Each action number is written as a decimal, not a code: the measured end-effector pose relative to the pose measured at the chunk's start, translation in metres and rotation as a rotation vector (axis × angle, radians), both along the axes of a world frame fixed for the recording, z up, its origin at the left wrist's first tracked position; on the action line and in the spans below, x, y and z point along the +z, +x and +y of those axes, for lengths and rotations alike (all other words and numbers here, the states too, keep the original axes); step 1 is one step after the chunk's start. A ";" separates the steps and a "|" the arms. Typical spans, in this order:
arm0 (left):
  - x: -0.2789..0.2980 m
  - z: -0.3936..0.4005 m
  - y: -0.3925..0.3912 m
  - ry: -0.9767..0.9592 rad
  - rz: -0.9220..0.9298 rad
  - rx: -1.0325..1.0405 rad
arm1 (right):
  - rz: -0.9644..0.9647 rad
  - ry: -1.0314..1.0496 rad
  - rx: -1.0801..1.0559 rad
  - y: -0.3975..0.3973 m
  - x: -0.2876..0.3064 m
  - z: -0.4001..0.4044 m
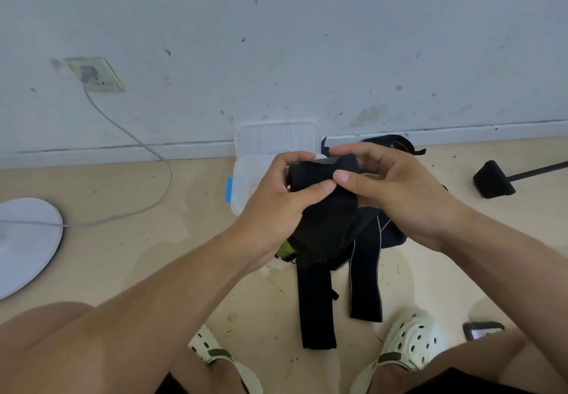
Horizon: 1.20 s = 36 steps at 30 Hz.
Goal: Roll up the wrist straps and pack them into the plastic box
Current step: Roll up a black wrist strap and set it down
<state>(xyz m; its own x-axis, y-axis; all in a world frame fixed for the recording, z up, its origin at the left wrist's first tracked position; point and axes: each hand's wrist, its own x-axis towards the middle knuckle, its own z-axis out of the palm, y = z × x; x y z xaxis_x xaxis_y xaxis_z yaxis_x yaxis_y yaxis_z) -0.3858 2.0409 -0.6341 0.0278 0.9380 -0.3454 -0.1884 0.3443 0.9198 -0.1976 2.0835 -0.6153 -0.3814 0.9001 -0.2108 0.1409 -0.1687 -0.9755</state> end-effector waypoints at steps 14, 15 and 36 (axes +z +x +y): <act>-0.002 -0.002 0.004 -0.061 -0.031 -0.076 | 0.032 0.158 -0.078 -0.002 -0.003 -0.005; -0.001 -0.002 0.005 -0.067 -0.032 -0.067 | 0.024 0.175 -0.077 -0.002 -0.003 -0.006; -0.007 -0.003 -0.001 0.066 0.084 -0.041 | -0.097 -0.131 0.052 -0.008 0.001 -0.005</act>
<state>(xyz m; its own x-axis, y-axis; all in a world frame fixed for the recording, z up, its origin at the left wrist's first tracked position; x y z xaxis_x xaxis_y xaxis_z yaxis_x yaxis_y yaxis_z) -0.3864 2.0379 -0.6414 0.0406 0.9575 -0.2854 -0.0968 0.2881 0.9527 -0.2061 2.0785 -0.6145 -0.3989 0.8423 -0.3625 0.2448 -0.2832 -0.9273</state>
